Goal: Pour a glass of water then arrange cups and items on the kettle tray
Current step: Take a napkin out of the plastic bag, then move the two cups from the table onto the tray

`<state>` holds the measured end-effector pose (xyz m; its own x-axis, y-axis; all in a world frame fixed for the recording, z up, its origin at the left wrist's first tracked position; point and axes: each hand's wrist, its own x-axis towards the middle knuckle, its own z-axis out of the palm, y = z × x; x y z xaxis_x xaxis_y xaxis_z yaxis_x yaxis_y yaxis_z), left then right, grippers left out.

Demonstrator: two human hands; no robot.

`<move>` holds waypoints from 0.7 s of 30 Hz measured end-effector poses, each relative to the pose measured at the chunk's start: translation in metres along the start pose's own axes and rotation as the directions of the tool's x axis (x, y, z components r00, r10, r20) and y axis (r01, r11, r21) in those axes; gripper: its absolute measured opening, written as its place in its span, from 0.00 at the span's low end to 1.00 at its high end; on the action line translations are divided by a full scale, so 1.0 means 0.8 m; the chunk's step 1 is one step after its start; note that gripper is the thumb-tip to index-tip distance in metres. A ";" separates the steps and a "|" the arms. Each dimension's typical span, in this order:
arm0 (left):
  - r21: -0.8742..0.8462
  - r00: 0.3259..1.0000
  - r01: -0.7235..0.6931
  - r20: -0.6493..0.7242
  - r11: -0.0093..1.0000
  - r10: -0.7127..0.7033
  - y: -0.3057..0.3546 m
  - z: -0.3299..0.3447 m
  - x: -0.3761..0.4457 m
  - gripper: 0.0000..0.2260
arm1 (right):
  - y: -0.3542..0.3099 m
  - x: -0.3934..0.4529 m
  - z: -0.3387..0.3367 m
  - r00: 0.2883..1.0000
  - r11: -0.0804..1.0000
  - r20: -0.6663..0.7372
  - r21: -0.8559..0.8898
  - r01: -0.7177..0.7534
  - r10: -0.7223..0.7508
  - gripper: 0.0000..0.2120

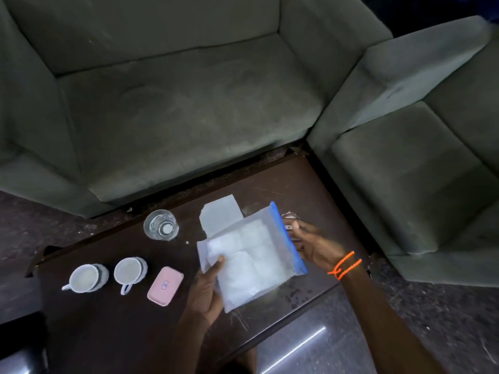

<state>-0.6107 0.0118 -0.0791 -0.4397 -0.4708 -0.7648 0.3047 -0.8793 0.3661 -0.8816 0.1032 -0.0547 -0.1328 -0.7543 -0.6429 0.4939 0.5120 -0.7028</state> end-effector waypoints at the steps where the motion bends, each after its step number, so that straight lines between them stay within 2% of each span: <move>1: 0.009 1.000 0.012 -0.006 1.000 -0.012 -0.014 0.008 0.001 0.23 | -0.001 -0.009 -0.009 1.000 0.997 -0.014 -0.080 0.020 -0.021 0.21; 3: 0.008 0.998 0.057 0.004 0.998 -0.057 -0.042 0.022 0.005 0.26 | -0.005 -0.021 -0.026 0.996 0.974 -0.068 -0.224 0.035 -0.052 0.14; 6: 0.047 0.984 0.133 0.109 0.990 -0.137 -0.067 0.028 0.015 0.25 | -0.008 -0.024 -0.044 0.978 0.940 -0.190 -0.341 0.022 -0.091 0.08; 8: 0.188 0.969 0.190 0.123 0.964 -0.215 -0.077 0.030 0.023 0.21 | -0.010 -0.020 -0.056 0.948 0.905 -0.291 -0.425 -0.006 -0.130 0.05; 10: 0.449 0.970 0.214 0.010 0.868 -0.245 -0.091 0.033 0.029 0.15 | -0.011 -0.011 -0.068 0.916 0.846 -0.363 -0.530 -0.053 -0.170 0.03; 13: 0.810 0.972 0.209 -0.113 0.549 -0.204 -0.110 0.037 0.039 0.05 | -0.003 0.008 -0.084 0.892 0.688 -0.393 -0.712 -0.140 -0.225 0.02; 14: 0.905 0.977 0.182 -0.122 0.383 -0.176 -0.111 0.037 0.043 0.05 | 0.003 0.015 -0.089 0.885 0.627 -0.400 -0.759 -0.174 -0.239 0.04; 15: 0.976 0.984 0.138 -0.116 0.167 -0.136 -0.111 0.037 0.046 0.06 | 0.011 0.021 -0.092 0.879 0.581 -0.408 -0.788 -0.204 -0.246 0.05; 16: 0.994 0.993 0.084 -0.089 -0.065 -0.080 -0.109 0.036 0.048 0.09 | 0.018 0.027 -0.094 0.873 0.550 -0.420 -0.802 -0.231 -0.246 0.06; 17: 0.966 0.999 0.033 -0.038 -0.256 -0.016 -0.106 0.035 0.051 0.13 | 0.025 0.033 -0.094 0.869 0.530 -0.431 -0.809 -0.254 -0.243 0.07; 18: 0.935 0.998 -0.007 0.026 -0.355 0.050 -0.104 0.036 0.055 0.15 | 0.033 0.039 -0.095 0.865 0.515 -0.439 -0.814 -0.268 -0.243 0.07; 21: 0.905 0.950 -0.163 0.252 -0.393 0.186 -0.097 0.047 0.071 0.12 | 0.053 0.054 -0.093 0.845 0.499 -0.462 -0.817 -0.287 -0.270 0.06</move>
<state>-0.6911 0.0507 -0.1309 -0.5739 -0.6291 -0.5243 -0.8125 0.3574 0.4605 -0.9303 0.1222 -0.1348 -0.6424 -0.5858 -0.4941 -0.4178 0.8082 -0.4150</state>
